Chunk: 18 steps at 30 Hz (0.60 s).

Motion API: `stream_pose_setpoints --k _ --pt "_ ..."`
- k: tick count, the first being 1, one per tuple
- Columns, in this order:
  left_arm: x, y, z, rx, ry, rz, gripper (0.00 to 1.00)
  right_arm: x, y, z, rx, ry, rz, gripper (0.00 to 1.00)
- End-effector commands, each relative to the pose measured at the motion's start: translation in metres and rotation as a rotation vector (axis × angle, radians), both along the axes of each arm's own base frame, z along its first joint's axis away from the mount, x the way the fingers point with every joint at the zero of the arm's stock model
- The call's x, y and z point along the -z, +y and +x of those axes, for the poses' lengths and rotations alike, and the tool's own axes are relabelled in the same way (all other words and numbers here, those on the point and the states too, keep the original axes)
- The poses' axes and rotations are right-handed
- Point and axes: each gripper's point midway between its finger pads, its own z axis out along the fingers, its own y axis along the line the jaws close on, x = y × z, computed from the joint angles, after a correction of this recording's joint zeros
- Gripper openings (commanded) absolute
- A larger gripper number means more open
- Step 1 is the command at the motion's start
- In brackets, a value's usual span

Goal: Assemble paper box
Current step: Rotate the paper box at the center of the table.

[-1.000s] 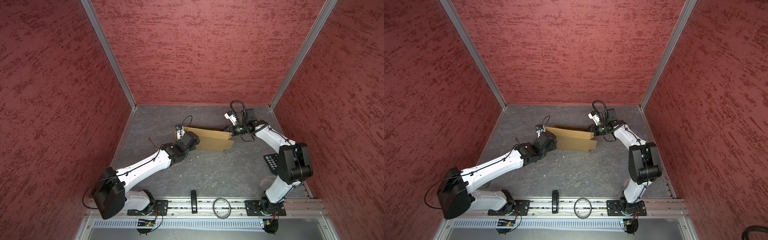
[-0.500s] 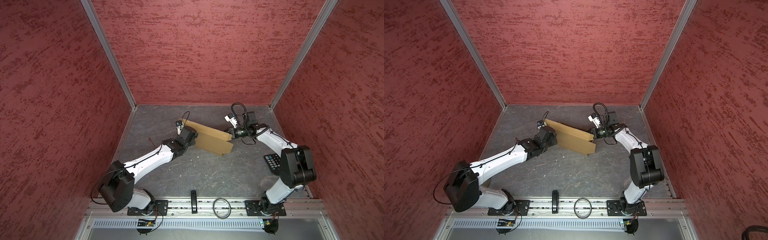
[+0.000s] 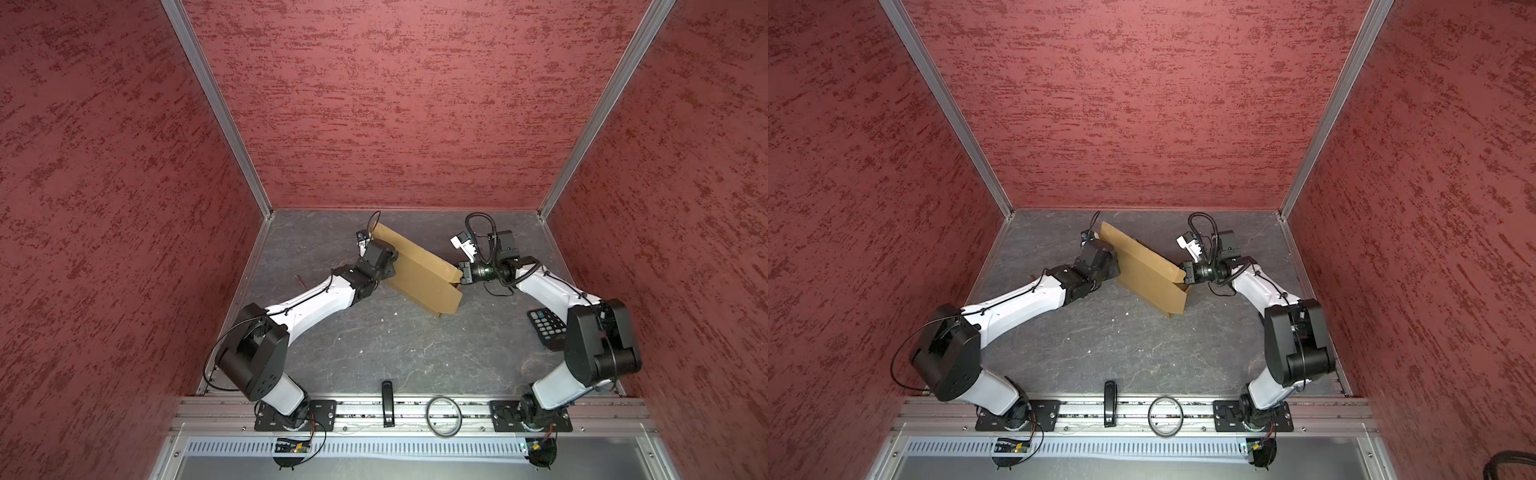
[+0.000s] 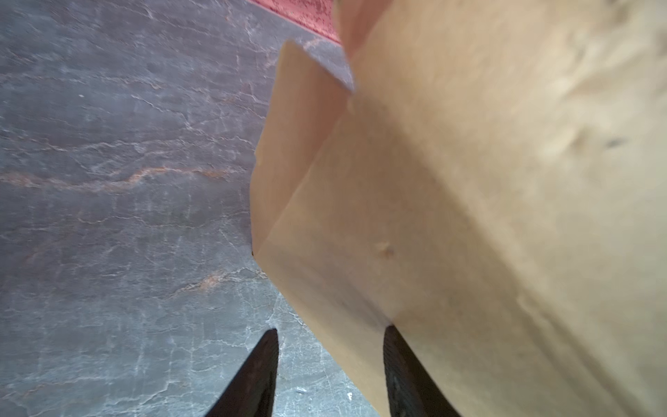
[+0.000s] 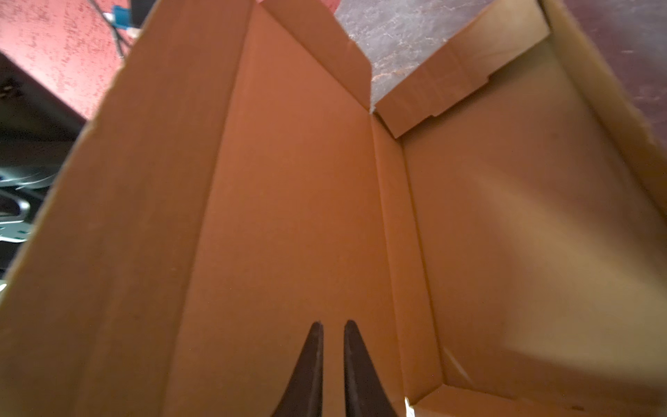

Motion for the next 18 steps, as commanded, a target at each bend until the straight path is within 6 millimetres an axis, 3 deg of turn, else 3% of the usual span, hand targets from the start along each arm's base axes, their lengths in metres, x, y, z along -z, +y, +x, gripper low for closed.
stream_pose_setpoints --k 1,18 --pt "-0.011 -0.011 0.014 0.027 -0.036 -0.028 0.49 -0.02 0.007 -0.008 -0.04 -0.062 0.059 0.14" --pt "-0.02 -0.046 0.057 0.094 -0.051 -0.091 0.49 -0.034 0.031 -0.023 -0.098 -0.097 0.197 0.14"
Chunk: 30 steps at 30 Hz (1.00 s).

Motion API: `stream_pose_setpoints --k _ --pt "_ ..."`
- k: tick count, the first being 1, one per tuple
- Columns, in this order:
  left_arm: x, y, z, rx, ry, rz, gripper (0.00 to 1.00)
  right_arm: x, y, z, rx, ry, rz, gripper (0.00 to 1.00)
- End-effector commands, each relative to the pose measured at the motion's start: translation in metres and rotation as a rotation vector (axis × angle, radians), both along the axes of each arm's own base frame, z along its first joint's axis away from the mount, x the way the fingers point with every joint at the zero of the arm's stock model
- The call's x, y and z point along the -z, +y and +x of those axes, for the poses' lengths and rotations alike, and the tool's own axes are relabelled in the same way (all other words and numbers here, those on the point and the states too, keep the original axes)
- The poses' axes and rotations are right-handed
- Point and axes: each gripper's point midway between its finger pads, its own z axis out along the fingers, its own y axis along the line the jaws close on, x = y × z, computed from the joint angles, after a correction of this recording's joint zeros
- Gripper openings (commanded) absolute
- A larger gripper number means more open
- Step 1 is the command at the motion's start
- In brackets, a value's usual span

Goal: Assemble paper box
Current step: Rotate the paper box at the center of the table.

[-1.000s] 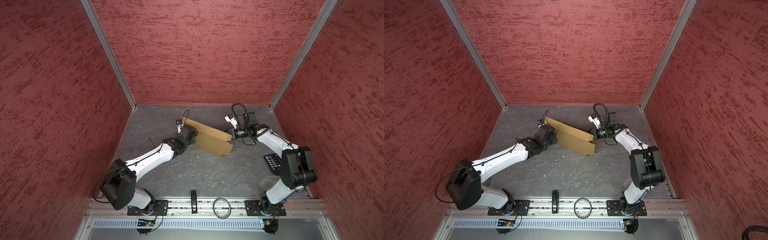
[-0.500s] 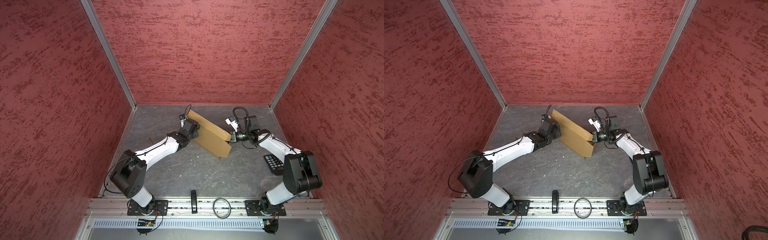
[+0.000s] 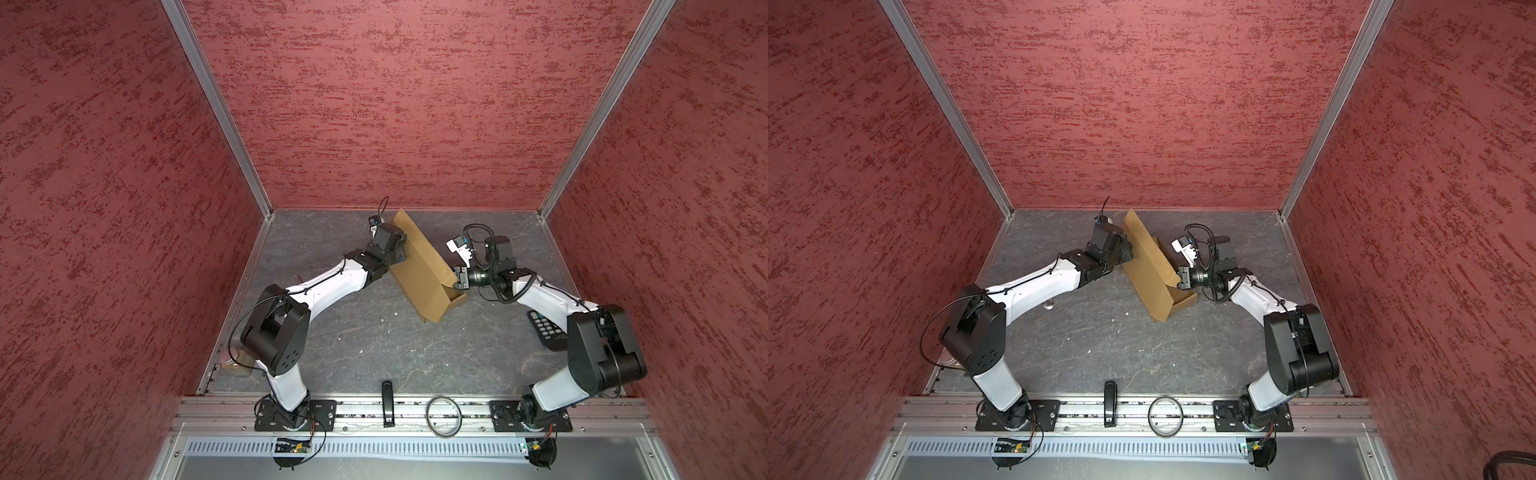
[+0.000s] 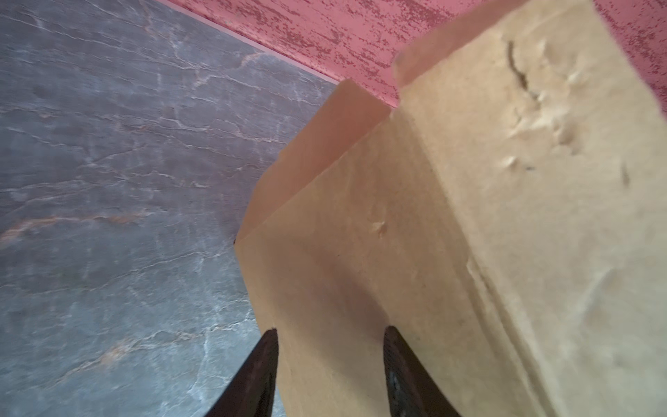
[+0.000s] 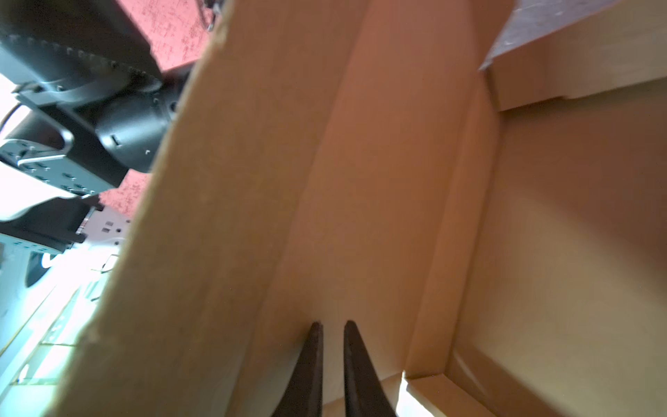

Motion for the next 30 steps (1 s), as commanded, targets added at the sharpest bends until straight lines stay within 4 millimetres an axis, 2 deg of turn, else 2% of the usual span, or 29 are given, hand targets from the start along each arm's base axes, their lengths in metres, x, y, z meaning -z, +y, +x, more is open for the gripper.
stream_pose_setpoints --k 1,13,23,30 --pt "-0.006 -0.007 0.01 0.03 -0.017 -0.022 0.49 -0.026 0.009 -0.005 -0.044 -0.08 0.083 0.14" --pt "-0.01 -0.026 0.032 0.092 -0.018 -0.053 0.5 -0.026 0.03 -0.007 -0.069 -0.076 0.102 0.14" --pt "-0.012 -0.044 0.044 0.165 -0.016 -0.087 0.51 -0.014 0.039 -0.004 -0.054 -0.045 0.074 0.14" --pt "-0.021 -0.061 0.051 0.233 -0.038 -0.104 0.51 -0.01 0.043 -0.001 -0.046 -0.041 0.058 0.13"
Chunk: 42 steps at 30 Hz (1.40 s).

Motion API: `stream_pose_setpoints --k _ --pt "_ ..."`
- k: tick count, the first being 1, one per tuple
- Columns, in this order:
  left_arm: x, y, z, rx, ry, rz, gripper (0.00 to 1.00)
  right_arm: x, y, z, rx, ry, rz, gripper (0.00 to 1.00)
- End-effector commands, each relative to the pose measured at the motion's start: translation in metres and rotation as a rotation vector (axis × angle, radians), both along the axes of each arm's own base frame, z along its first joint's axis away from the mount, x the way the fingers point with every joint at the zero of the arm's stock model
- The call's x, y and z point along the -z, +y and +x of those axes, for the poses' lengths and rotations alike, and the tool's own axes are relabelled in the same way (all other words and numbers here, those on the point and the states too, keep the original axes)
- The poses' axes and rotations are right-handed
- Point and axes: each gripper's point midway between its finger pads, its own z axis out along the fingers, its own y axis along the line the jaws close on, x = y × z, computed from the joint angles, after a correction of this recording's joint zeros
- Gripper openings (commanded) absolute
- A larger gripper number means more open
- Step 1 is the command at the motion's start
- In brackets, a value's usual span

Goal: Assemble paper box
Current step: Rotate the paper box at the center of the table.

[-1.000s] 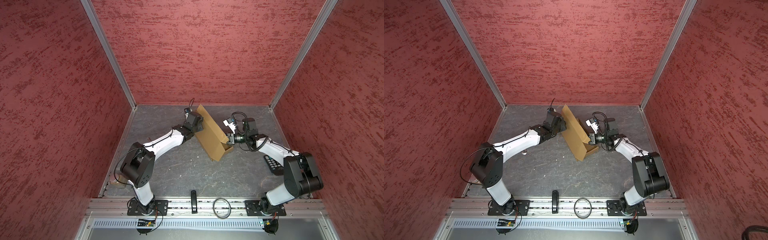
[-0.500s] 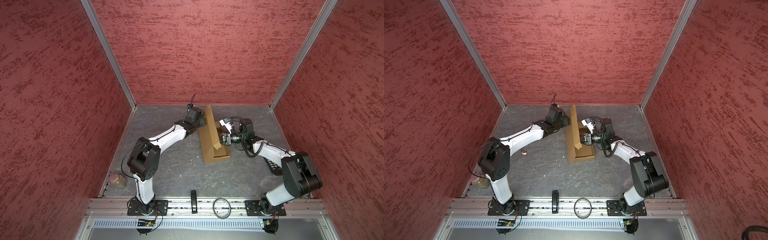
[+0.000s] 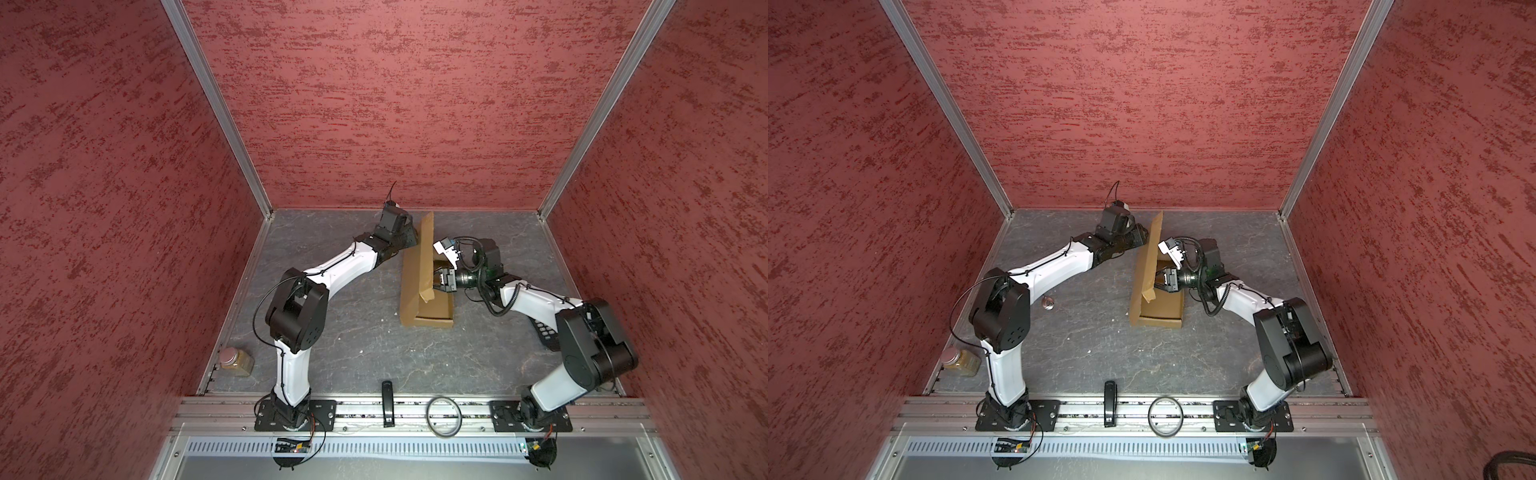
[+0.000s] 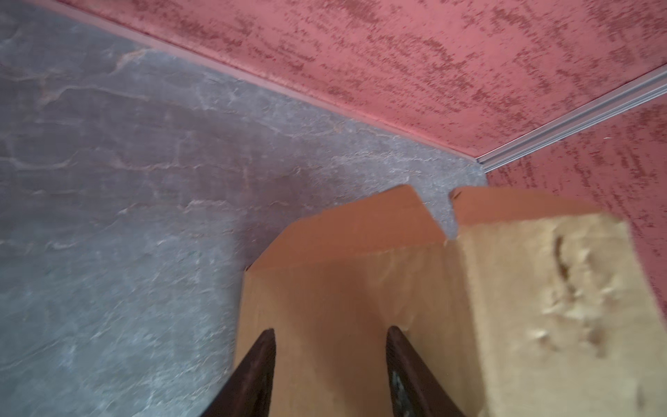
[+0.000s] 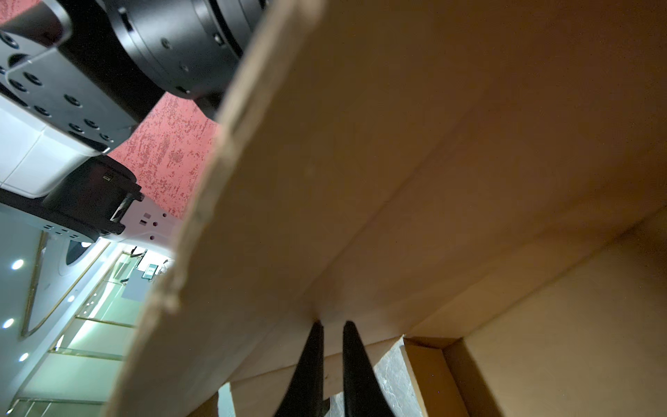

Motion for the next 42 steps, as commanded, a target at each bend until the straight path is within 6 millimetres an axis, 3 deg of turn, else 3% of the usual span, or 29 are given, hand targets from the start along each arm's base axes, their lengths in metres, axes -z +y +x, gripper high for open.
stream_pose_setpoints --k 1,8,13,16,21,24,28,33,38,42 --pt "-0.007 -0.012 0.006 0.065 -0.03 -0.013 0.51 -0.006 0.007 0.006 0.007 -0.032 -0.002 0.13" --pt "-0.012 -0.026 0.011 0.131 -0.048 -0.017 0.52 -0.003 0.017 0.011 0.022 -0.033 -0.002 0.13" --pt "-0.018 -0.023 0.012 0.139 -0.059 -0.01 0.55 -0.001 0.02 0.021 0.06 -0.039 -0.01 0.13" --pt "-0.022 -0.015 0.011 0.135 -0.062 -0.005 0.57 -0.003 0.02 0.028 0.101 -0.049 -0.009 0.13" --pt "-0.038 0.022 0.0 0.1 -0.062 0.002 0.65 -0.013 0.019 0.04 0.179 -0.076 -0.012 0.13" --pt "-0.049 0.056 -0.02 0.065 -0.057 0.03 0.72 -0.015 0.018 0.044 0.21 -0.083 -0.02 0.13" --pt "-0.049 0.092 -0.071 0.036 -0.021 0.099 0.83 -0.02 0.018 0.05 0.243 -0.091 -0.023 0.13" --pt "-0.047 0.118 -0.14 0.011 0.019 0.185 0.97 -0.028 0.021 0.059 0.275 -0.091 -0.025 0.13" --pt "-0.042 0.121 -0.196 0.056 0.048 0.257 1.0 -0.042 0.026 0.067 0.304 -0.103 -0.019 0.13" --pt "-0.035 0.114 -0.227 0.105 0.06 0.345 1.0 -0.046 0.032 0.07 0.31 -0.106 -0.021 0.14"
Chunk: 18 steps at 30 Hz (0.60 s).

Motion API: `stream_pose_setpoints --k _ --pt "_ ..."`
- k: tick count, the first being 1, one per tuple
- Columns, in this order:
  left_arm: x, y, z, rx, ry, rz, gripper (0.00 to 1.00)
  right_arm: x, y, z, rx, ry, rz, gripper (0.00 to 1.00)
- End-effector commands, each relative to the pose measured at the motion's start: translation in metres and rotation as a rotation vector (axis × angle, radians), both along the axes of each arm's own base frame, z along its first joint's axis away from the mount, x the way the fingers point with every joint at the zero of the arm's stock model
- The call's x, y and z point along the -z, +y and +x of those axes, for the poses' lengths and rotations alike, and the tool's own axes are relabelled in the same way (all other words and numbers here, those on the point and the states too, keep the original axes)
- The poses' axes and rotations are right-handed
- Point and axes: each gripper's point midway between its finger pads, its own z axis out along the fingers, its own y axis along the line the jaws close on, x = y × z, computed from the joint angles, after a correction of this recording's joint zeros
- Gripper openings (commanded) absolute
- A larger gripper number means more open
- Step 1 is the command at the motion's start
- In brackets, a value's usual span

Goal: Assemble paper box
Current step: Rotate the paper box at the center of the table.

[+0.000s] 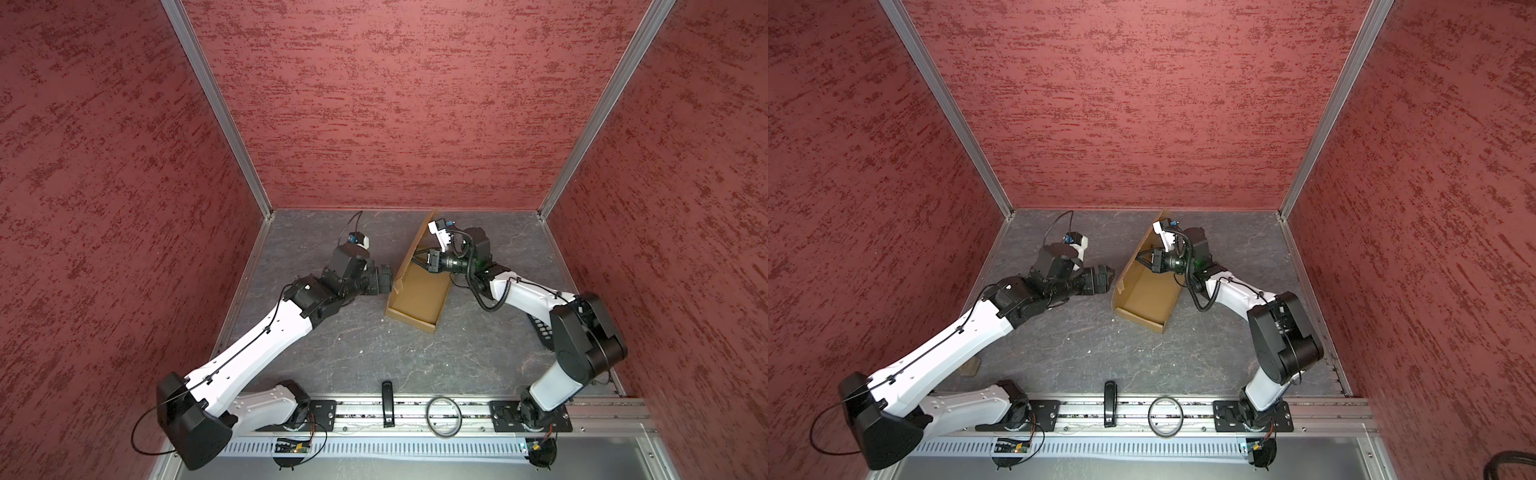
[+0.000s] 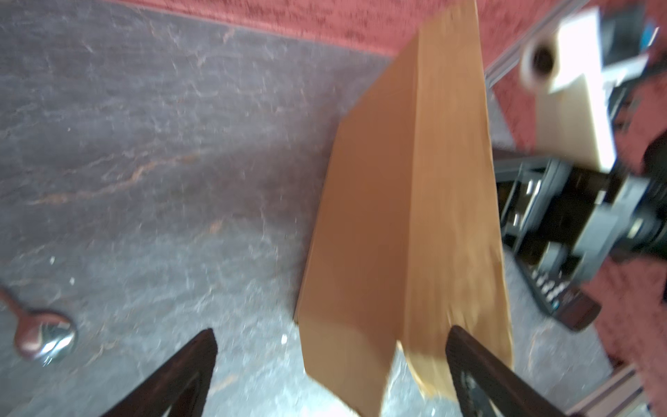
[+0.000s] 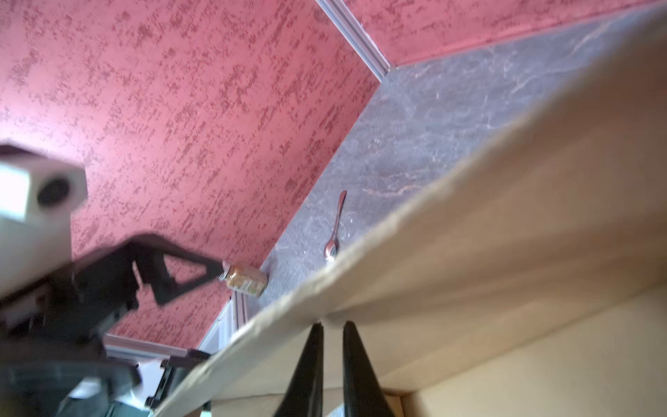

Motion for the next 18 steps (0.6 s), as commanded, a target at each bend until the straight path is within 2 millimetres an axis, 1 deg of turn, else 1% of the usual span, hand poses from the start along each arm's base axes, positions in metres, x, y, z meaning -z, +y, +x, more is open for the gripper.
stream_pose_setpoints --k 1,4,6,9,11,13,16,18 --pt "0.016 0.012 -0.024 -0.014 0.037 0.128 1.0 -0.012 0.006 0.004 0.028 -0.01 0.006 0.14" --pt "0.013 0.007 -0.037 0.002 0.018 0.145 1.0 -0.012 0.007 0.006 0.038 -0.006 0.004 0.13" --pt "0.011 0.005 -0.042 0.007 0.007 0.148 0.98 -0.011 0.008 0.006 0.041 -0.004 0.002 0.14" --pt "0.019 0.004 -0.046 0.011 0.014 0.171 0.94 -0.012 0.01 0.007 0.038 -0.002 0.002 0.13" --pt "0.03 0.003 -0.046 0.016 0.022 0.183 0.92 -0.012 0.012 0.007 0.034 -0.004 0.0 0.13" --pt "0.04 -0.003 -0.043 0.027 0.02 0.185 0.87 -0.013 0.013 0.007 0.031 -0.006 -0.001 0.13" --pt "0.051 -0.012 -0.034 0.033 0.009 0.173 0.79 -0.013 0.015 0.007 0.031 -0.003 -0.003 0.13" --pt "0.056 -0.017 -0.027 0.035 -0.004 0.159 0.76 -0.013 0.015 0.007 0.029 -0.004 -0.004 0.13"
